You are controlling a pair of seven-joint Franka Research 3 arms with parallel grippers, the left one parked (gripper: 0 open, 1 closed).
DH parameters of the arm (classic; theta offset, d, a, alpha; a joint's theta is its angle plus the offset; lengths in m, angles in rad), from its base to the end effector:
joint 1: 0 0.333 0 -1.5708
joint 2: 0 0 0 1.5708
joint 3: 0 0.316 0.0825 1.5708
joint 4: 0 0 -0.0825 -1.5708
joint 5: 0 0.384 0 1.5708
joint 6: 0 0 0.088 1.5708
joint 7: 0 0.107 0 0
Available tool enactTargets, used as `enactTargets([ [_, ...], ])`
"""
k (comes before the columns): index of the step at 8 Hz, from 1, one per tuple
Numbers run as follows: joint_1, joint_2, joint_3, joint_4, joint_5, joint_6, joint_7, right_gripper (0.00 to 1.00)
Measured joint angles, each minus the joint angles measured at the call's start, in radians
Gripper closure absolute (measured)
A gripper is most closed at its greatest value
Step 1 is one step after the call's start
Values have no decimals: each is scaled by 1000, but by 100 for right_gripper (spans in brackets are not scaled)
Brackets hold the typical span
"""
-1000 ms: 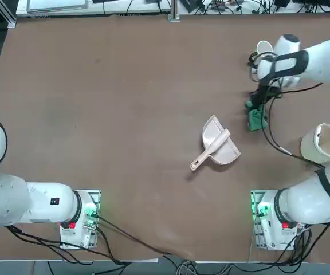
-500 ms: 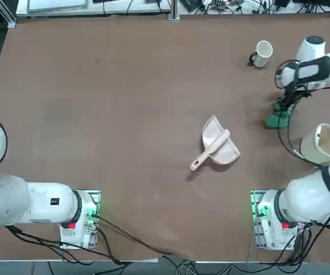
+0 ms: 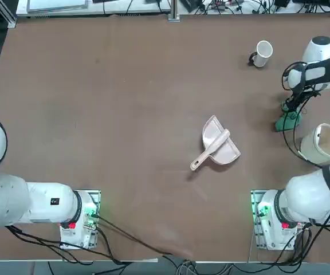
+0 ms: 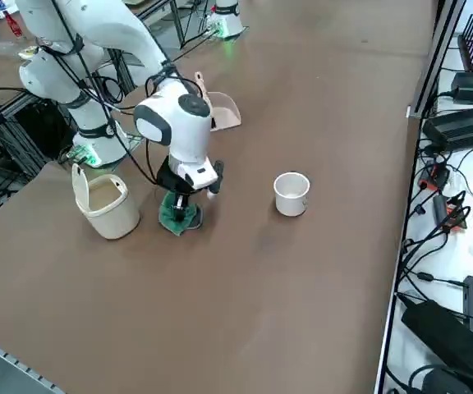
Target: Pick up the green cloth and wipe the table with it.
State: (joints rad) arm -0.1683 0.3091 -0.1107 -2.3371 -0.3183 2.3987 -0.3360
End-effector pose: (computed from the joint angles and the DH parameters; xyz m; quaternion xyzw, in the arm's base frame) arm 0.4693 -0.1394 0.1862 0.9738 0.1573 -0.1501 0.0666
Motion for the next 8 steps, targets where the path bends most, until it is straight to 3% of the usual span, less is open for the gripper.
enactTargets([
  [1,0,-1,53,0,29,-31,59,95],
  [2,2,-3,130,0,99,-61,129,95],
  [4,15,-3,290,-1,309,-72,234,95],
  [5,29,0,348,-1,406,-61,269,95],
  [6,50,0,381,-1,457,-47,315,95],
  [8,101,0,391,27,473,-41,428,95],
])
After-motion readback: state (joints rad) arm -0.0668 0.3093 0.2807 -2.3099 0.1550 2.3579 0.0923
